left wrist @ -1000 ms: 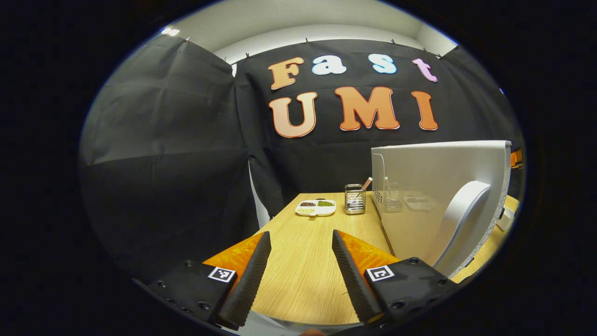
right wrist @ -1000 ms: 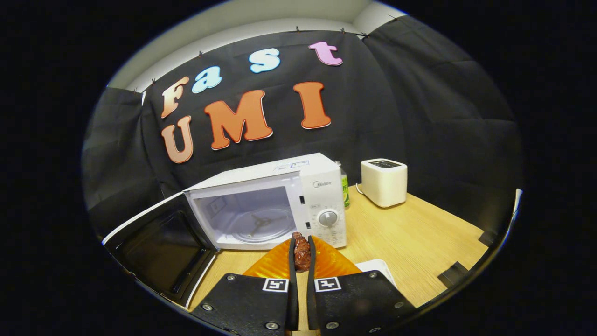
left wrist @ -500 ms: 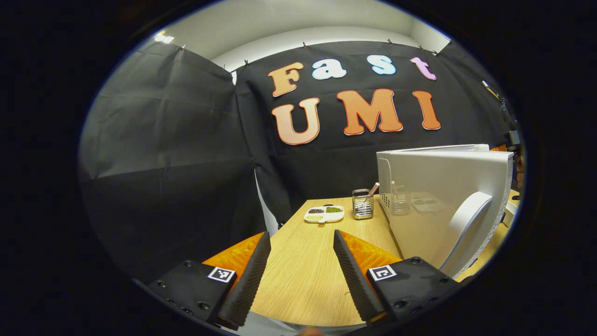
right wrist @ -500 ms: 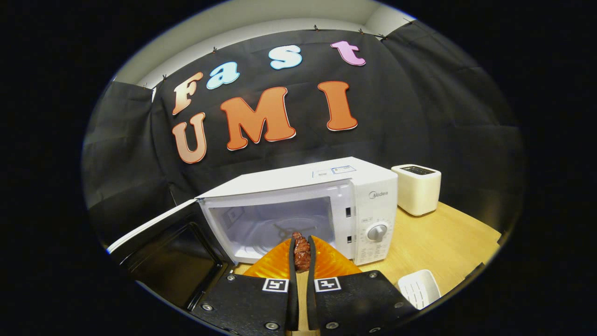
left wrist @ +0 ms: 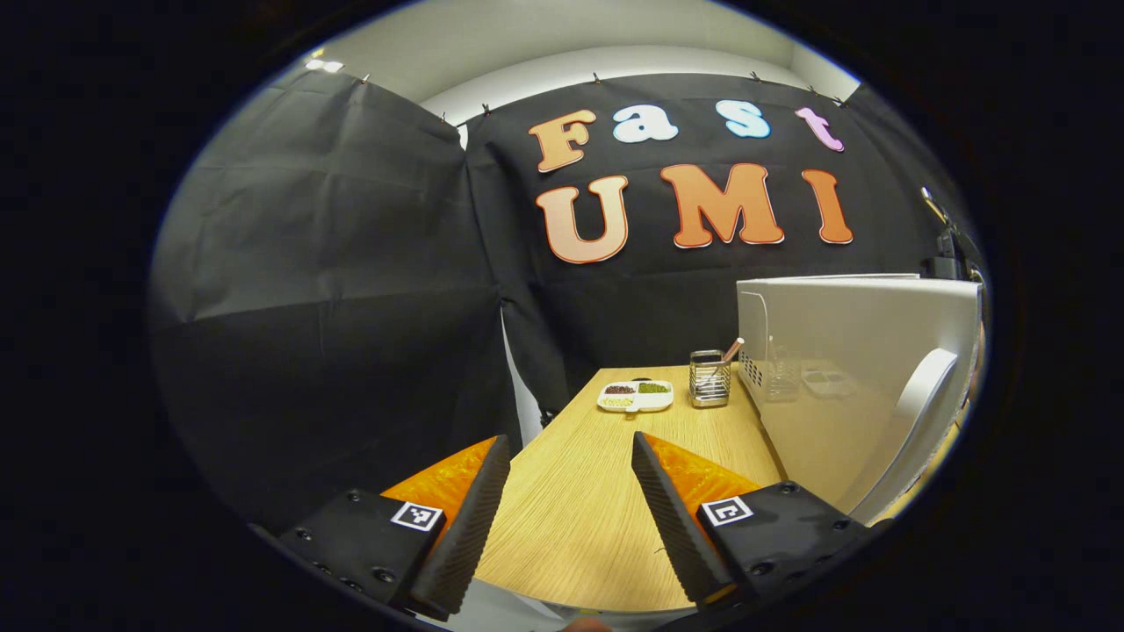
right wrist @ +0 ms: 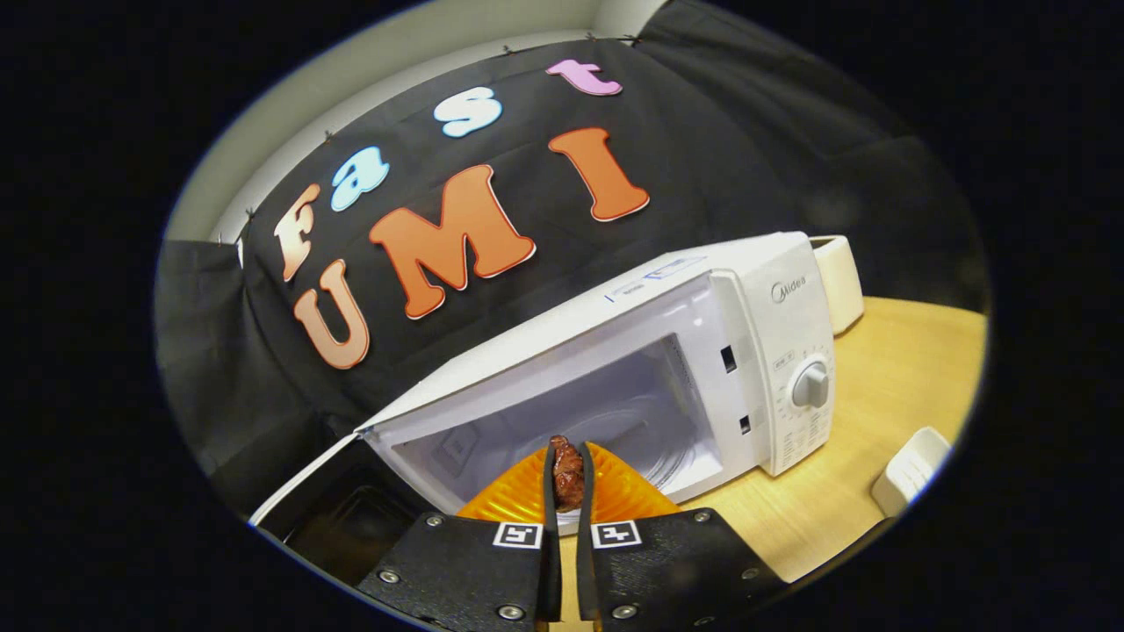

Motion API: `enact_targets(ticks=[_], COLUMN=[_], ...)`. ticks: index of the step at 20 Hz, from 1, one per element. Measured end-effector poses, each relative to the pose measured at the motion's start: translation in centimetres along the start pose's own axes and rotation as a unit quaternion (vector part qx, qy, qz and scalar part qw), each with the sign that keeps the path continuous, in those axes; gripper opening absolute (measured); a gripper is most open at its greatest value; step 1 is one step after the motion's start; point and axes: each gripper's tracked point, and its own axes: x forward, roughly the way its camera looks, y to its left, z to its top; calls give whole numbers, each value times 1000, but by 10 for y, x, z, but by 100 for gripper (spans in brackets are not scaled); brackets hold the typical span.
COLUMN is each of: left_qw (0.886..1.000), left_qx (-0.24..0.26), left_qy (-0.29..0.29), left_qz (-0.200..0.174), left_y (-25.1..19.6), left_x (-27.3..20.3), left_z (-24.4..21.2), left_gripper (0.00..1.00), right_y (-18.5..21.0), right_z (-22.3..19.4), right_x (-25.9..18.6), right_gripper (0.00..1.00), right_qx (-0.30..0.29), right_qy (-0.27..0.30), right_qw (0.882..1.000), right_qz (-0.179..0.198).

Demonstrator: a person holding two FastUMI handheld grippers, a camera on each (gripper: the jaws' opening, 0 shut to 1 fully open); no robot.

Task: Open the microwave oven with the left hand, put the food in, and close the microwave oven.

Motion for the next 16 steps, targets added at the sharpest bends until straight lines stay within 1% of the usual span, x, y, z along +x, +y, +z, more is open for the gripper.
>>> enact_targets(ticks=[2,5,8,13,16], left_qw=[1000,1000,1000,1000,1000], left_qx=[2,4,4,6,6], left_qy=[1,4,6,9,10], left_qz=[1,4,7,8,10], left_y=[0,2,4,4,3], left_x=[1,1,2,2,3], left_z=[0,-2,-3,-3,-3], left_gripper=[91,91,91,91,91], right_y=[-4,-8,-6,-11,-21], right_z=[-6,-12,-20,-42,-50], right_x=[15,33,51,79,91], right_gripper=[6,6,6,6,6], right_qx=[39,76,117,139,132], right_qy=[-5,-14,-14,-6,-5], right_qw=[999,997,993,990,990], right_qz=[-8,-24,-25,-38,-52])
